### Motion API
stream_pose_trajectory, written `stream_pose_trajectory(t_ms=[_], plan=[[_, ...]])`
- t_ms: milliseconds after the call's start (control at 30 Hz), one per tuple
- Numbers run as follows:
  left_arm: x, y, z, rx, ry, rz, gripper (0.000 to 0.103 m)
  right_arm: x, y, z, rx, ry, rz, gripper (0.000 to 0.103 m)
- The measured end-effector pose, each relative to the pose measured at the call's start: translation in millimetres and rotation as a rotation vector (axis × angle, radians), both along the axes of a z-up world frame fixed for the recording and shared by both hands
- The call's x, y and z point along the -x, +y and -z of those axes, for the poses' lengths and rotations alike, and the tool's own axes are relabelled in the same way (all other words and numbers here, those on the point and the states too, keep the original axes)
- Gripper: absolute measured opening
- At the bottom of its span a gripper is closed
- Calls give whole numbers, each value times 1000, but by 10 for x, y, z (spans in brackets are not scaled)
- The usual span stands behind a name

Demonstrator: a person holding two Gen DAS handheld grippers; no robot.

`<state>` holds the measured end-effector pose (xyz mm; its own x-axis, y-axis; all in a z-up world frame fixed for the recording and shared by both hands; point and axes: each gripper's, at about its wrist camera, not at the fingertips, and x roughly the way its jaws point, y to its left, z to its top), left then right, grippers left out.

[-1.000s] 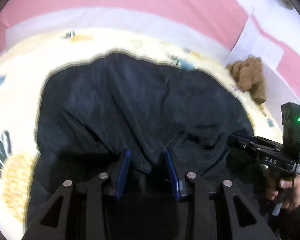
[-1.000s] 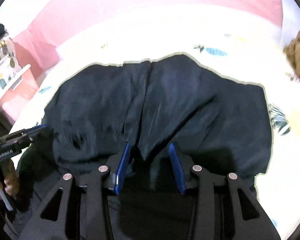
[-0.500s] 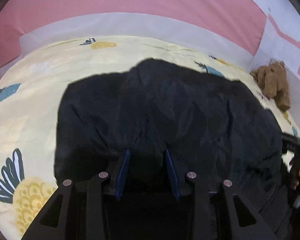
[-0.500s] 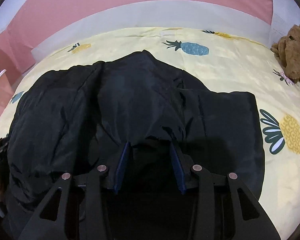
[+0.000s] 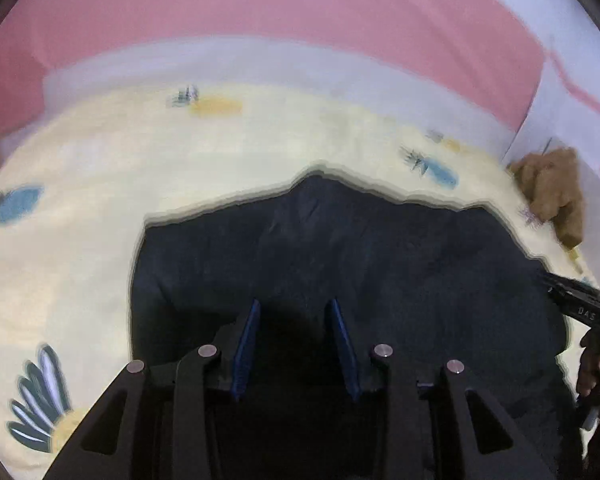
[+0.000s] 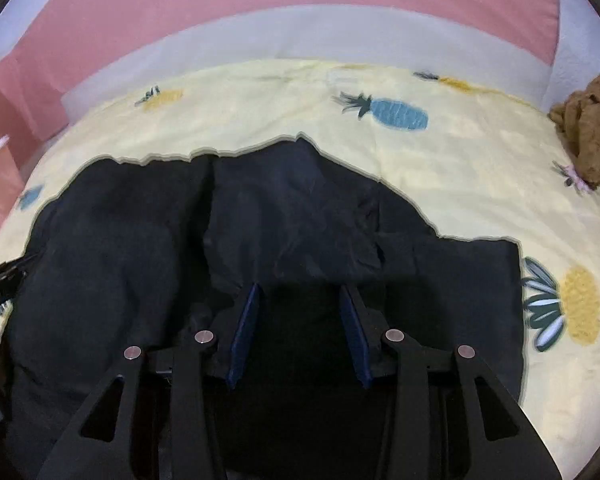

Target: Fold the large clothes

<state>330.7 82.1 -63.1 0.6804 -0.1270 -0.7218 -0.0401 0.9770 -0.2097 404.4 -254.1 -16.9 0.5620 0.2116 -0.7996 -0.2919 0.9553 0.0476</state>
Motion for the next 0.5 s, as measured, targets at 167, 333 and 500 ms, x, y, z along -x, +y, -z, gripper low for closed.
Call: stream_pose_trajectory(t_ms=[167,333,500], plan=[[84,27,101,26,-10,10,38,50,-24,-112,-26,-6,23,42],[13,40,-316,11,-90,20,38,-121,57,-472,-74,-89,-2,42],[-577,-56,-392,-16,-92,4,38,-592,139,-169,-41,-9,24,42]])
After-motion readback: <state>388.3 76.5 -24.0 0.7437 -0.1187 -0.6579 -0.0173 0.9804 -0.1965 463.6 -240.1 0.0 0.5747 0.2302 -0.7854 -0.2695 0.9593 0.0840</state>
